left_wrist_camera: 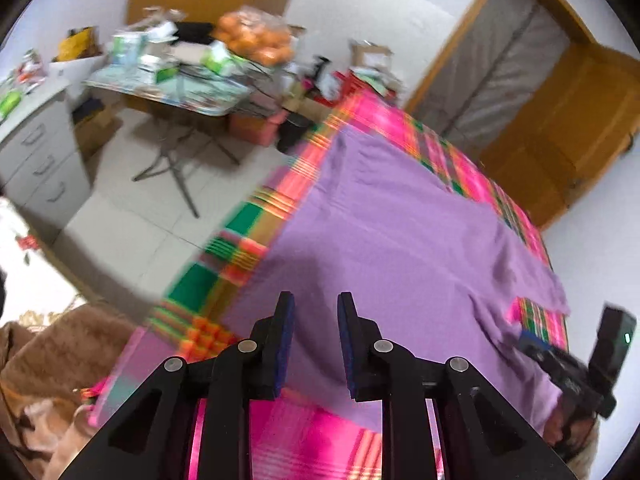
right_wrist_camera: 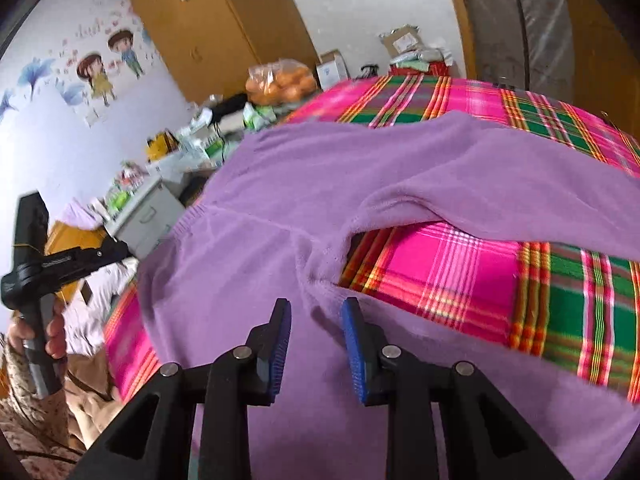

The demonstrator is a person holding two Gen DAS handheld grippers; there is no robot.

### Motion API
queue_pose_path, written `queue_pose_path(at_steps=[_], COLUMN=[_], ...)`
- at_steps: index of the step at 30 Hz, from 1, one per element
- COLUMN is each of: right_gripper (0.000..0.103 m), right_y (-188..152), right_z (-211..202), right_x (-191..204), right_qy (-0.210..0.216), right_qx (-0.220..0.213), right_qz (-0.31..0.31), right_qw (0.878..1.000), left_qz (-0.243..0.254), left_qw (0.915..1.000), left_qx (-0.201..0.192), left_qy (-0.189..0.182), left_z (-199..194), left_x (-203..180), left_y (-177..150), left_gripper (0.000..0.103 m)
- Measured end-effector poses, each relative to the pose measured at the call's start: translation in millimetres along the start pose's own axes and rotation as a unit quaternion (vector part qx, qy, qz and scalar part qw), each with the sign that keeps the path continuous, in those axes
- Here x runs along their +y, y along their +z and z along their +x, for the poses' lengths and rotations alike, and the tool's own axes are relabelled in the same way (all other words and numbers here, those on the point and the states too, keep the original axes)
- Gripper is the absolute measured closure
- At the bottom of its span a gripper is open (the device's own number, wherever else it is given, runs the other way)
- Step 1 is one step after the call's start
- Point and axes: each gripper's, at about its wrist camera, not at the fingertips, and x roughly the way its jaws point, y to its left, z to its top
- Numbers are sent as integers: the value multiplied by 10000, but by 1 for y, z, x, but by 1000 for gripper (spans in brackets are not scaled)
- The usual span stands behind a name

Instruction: Fold clothes

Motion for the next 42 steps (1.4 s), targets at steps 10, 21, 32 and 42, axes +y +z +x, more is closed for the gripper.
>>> queue_pose_path(at_steps=[10,21,32,42], right_gripper=[98,98,83,67], right_y=[10,23,-73,-152], right_z=[14,-4,-129,-194], right_x=[-6,-34,-155,-237], right_qy=[-490,-636,-2544,-3339], right_qx=[142,-254,-665,-1011], right_qz=[-495,-103,1398,2973], right_qw=[9975,9976,9546,8888], left_qz=[455,578,734,1189], left_qw=[9965,9961,9944,9871], left_qx=[698,658,691,843], left_qy=[7,-111,-316,-661], left_z=[47,42,34,51], left_x=[-24,-18,-33,-86], left_y=[-17,-22,-24,-27], left_gripper=[81,81,81,80])
